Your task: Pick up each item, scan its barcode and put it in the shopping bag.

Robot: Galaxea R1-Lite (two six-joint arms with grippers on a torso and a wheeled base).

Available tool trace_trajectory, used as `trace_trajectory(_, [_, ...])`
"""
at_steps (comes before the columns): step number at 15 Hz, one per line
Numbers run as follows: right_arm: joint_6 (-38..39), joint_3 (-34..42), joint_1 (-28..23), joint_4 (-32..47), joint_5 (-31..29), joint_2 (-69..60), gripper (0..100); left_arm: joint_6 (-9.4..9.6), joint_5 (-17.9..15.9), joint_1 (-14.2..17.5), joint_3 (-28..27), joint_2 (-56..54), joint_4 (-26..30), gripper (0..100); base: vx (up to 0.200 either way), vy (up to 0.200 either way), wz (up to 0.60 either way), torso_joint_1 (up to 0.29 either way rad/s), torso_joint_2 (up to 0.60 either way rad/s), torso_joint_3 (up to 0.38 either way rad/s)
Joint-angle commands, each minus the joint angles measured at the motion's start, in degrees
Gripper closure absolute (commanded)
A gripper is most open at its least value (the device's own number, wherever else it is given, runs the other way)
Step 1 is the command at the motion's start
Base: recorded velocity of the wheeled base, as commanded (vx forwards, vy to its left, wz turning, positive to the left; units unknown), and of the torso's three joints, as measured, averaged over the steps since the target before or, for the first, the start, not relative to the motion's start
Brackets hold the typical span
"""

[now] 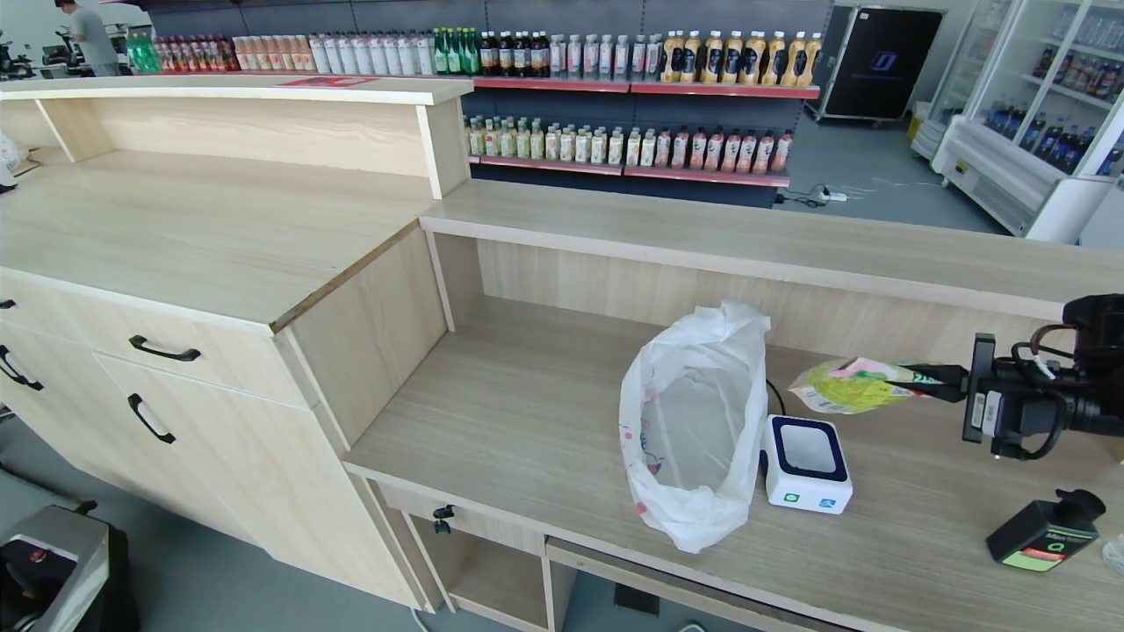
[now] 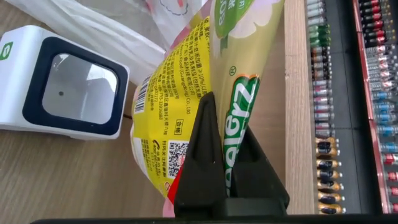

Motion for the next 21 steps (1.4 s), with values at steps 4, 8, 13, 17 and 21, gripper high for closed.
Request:
trace_trajectory(4, [0.96,-1.1,0.92,0.07,0.0,2.11,100,-0.01,-0.05,0.0,0.0,0.06,0.0,0,0.0,0.0,0.0,0.0,0.0,0.0])
trace_trajectory(8, [1.58,-1.98,1.89,0.25,0.0,3.52,100,-0.01,-0.05,0.0,0.0,0.06,0.0,0,0.0,0.0,0.0,0.0,0.0,0.0])
trace_trajectory(13, [1.84,-2.51,2.94,0.25,0.0,4.84,100,-0.01,0.03,0.0,0.0,0.06,0.0,0,0.0,0.0,0.0,0.0,0.0,0.0])
trace_trajectory(17, [1.75,-3.21,3.03,0.16,0.0,5.1,100,-0.01,0.03,0.0,0.0,0.06,0.0,0,0.0,0.0,0.0,0.0,0.0,0.0])
trace_trajectory(21, [1.67,-3.47,3.03,-0.02,0.0,5.54,100,-0.01,0.03,0.0,0.0,0.06,0.0,0,0.0,0.0,0.0,0.0,0.0,0.0])
